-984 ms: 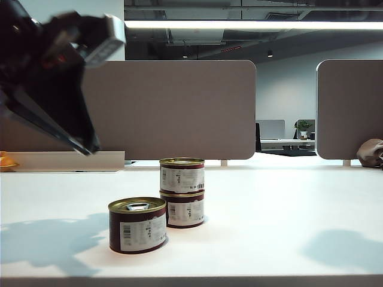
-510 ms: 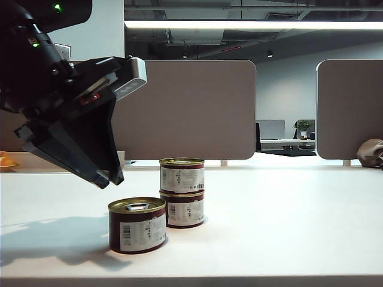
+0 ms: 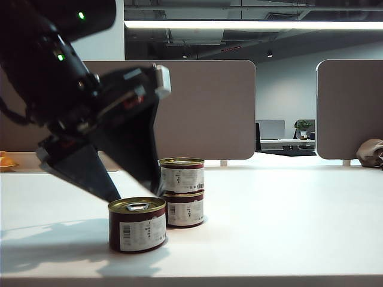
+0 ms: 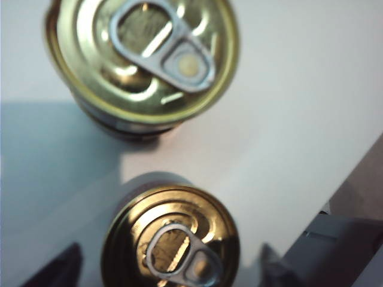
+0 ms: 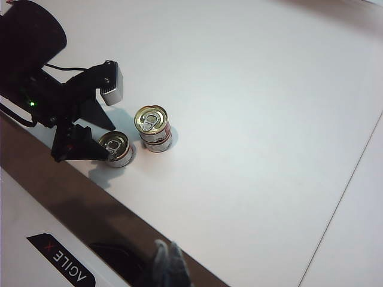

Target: Pick up the cans one by one and stack them together.

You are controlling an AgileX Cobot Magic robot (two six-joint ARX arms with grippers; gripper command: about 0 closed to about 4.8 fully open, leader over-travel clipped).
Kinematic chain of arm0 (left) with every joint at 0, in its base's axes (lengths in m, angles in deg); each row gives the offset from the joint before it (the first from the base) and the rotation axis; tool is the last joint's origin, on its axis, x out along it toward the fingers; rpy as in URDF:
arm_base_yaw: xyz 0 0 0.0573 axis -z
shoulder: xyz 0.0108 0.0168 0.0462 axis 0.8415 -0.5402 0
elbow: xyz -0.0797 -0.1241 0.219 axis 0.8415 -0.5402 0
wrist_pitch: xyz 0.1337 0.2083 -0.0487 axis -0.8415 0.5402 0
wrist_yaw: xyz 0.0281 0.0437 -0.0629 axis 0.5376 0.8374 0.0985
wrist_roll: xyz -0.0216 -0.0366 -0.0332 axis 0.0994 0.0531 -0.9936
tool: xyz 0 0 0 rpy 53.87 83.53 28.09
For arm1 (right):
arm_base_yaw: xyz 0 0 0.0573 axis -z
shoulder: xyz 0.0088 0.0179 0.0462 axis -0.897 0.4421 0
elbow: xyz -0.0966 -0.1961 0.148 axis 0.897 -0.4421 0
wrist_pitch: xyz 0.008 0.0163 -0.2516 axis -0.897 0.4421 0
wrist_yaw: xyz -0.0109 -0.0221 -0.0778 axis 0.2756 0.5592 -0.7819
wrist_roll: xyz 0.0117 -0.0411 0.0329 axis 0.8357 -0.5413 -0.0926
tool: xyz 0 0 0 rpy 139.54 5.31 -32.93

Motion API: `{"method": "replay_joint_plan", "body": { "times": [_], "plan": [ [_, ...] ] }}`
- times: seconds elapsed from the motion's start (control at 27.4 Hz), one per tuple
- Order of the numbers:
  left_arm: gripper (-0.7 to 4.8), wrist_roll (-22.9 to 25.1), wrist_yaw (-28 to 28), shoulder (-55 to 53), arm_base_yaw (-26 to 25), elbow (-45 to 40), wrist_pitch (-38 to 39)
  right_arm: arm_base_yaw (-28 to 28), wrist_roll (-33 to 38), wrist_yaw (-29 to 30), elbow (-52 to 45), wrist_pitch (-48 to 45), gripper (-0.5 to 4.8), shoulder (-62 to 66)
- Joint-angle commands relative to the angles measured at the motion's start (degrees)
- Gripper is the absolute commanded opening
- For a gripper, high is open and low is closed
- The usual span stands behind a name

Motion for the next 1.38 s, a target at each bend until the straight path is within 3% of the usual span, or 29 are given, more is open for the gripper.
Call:
{"method": "replay_joint_plan", "body": {
  "times": [0.04, 0.66, 0.8, 0.87, 1.38],
  "plan": [
    [3.82, -0.68, 0.42, -0.76, 0.00, 0.22, -0.83, 0.04, 0.96, -0.28, 0.26, 0.22, -0.06, -0.46],
    [3.80, -2.40, 0.37, -5.55, 0.31, 0.26, -3.34, 0.04, 1.95, -0.31, 0.26, 0.70, -0.06, -0.96],
    [3.49, -2.84, 0.48, -5.99, 0.31, 0.26, -4.42, 0.04, 1.95, -0.33, 0.26, 0.70, -0.06, -0.98],
    [2.95, -2.84, 0.48, -6.23, 0.31, 0.26, -4.66, 0.04, 1.95, -0.33, 0.26, 0.68, -0.06, -1.05],
    [2.78, -3.32, 5.44, -6.21, 0.26, 0.63, -1.33, 0.04, 1.97, -0.94, 0.26, 0.24, -0.06, -1.11]
  ]
}}
